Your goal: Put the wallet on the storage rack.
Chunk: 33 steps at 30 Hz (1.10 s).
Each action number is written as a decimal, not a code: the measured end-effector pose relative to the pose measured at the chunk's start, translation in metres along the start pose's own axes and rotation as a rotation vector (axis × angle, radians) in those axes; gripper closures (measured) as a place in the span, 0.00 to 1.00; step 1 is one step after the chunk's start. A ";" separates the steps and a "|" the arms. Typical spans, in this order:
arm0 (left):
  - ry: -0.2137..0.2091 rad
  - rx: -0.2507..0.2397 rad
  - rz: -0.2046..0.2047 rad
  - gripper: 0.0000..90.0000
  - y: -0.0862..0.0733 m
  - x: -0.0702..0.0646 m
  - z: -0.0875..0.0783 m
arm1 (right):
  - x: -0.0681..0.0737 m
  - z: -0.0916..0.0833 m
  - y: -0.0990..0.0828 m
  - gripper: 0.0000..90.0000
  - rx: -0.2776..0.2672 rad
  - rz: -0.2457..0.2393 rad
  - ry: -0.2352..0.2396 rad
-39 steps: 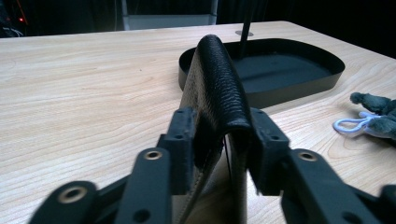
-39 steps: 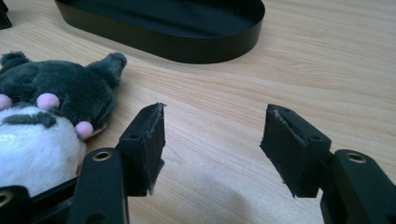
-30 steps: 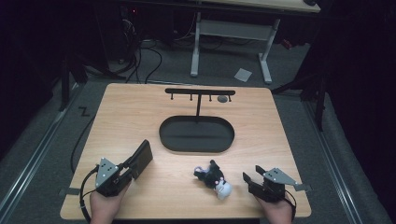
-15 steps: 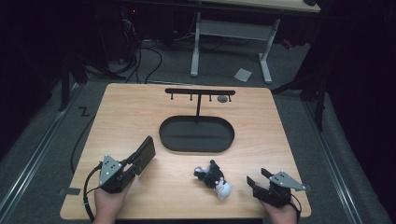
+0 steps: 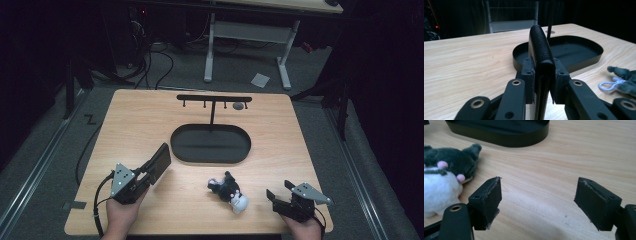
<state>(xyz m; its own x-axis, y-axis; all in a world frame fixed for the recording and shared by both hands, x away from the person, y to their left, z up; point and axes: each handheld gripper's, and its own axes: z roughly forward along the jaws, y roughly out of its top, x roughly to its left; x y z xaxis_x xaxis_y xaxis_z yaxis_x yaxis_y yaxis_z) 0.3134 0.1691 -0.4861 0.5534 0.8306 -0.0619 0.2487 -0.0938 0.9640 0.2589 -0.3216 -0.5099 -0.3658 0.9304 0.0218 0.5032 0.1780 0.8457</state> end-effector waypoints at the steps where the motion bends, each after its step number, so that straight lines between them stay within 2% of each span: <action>1: -0.006 -0.001 -0.011 0.85 0.001 -0.001 0.000 | -0.001 -0.001 0.003 0.23 0.002 0.006 0.004; 2: -0.021 -0.005 -0.023 0.85 0.001 -0.002 0.001 | -0.003 -0.001 0.005 0.22 0.002 0.016 0.007; 4: -0.023 -0.008 -0.025 0.85 0.004 -0.005 0.002 | -0.005 -0.001 0.008 0.21 0.013 0.025 0.009; 5: -0.019 -0.011 -0.023 0.85 0.006 -0.006 0.002 | -0.005 0.000 0.009 0.21 0.026 -0.002 -0.005; 7: -0.010 -0.018 -0.026 0.85 0.009 -0.006 0.004 | -0.007 -0.001 0.009 0.20 0.035 -0.008 -0.010; 9: 0.003 -0.002 -0.032 0.85 0.013 -0.007 0.006 | -0.008 -0.002 0.008 0.19 0.022 0.007 0.001; 11: 0.023 -0.002 -0.019 0.85 0.018 -0.009 0.011 | -0.007 -0.002 0.001 0.19 -0.016 0.016 -0.005; 14: 0.029 -0.004 -0.018 0.85 0.021 -0.011 0.014 | -0.006 -0.001 -0.003 0.19 -0.018 0.017 0.010; 18: 0.036 -0.012 -0.005 0.85 0.026 -0.015 0.026 | -0.004 0.001 -0.004 0.19 -0.017 -0.027 0.017; 22: 0.028 -0.003 -0.001 0.85 0.030 -0.018 0.040 | -0.008 0.003 -0.005 0.19 -0.018 -0.013 0.028; 23: 0.020 0.009 -0.013 0.85 0.032 -0.019 0.045 | -0.009 0.002 -0.005 0.20 -0.025 -0.002 0.033; 25: 0.025 0.017 -0.008 0.85 0.035 -0.022 0.055 | -0.010 0.001 -0.005 0.20 -0.029 -0.006 0.036; 33: 0.028 0.000 -0.003 0.85 0.044 -0.026 0.079 | -0.010 0.000 -0.006 0.20 -0.031 -0.003 0.044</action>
<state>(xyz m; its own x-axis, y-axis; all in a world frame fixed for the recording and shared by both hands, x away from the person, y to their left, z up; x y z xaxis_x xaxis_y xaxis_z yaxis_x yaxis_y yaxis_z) 0.3728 0.0996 -0.4622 0.5301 0.8460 -0.0572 0.2498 -0.0914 0.9640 0.2592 -0.3317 -0.5153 -0.4016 0.9148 0.0426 0.4776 0.1695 0.8621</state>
